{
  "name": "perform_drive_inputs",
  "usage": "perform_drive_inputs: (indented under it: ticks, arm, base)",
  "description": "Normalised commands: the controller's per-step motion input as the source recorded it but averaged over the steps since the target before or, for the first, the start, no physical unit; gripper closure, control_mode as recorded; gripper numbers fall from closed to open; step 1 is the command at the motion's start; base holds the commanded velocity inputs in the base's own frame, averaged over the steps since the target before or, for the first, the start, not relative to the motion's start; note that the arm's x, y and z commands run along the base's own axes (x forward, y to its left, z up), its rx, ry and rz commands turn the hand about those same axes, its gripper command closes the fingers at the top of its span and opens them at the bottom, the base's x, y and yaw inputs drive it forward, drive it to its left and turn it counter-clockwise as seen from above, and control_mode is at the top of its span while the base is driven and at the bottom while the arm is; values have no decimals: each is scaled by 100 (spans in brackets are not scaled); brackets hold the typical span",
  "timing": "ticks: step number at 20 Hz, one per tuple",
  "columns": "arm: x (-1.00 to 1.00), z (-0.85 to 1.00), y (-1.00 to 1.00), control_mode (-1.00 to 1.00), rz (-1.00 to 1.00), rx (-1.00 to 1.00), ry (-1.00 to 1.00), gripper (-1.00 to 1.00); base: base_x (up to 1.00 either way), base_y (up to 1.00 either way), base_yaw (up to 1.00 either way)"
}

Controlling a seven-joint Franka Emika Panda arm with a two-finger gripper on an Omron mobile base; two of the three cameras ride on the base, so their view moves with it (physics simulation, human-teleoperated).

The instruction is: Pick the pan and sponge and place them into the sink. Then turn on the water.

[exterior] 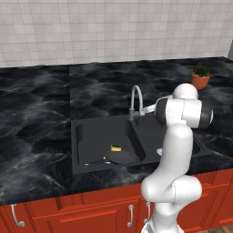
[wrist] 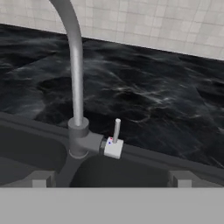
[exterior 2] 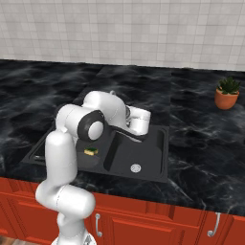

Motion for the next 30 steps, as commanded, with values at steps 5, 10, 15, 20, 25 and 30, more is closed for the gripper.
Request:
perform_drive_inputs:
  ticks: [5, 10, 15, 20, 25, 30]
  arm:
    - [17, -16, -65, -100, 27, 7, 0, -100]
    - [35, 0, -66, -100, 25, 13, 0, -100]
    - [38, 0, -60, -100, 25, 14, 0, -100]
    - [37, 0, -57, -100, 25, 14, 0, -100]
    - [35, 0, -56, -100, 25, 14, 0, -100]
    - [35, 0, -53, -100, 25, 15, 0, -100]
  base:
    - [0, 0, 0]
    - [0, 0, 0]
    - [0, 0, 0]
    - [0, 0, 0]
    - [0, 0, 0]
    - [0, 0, 0]
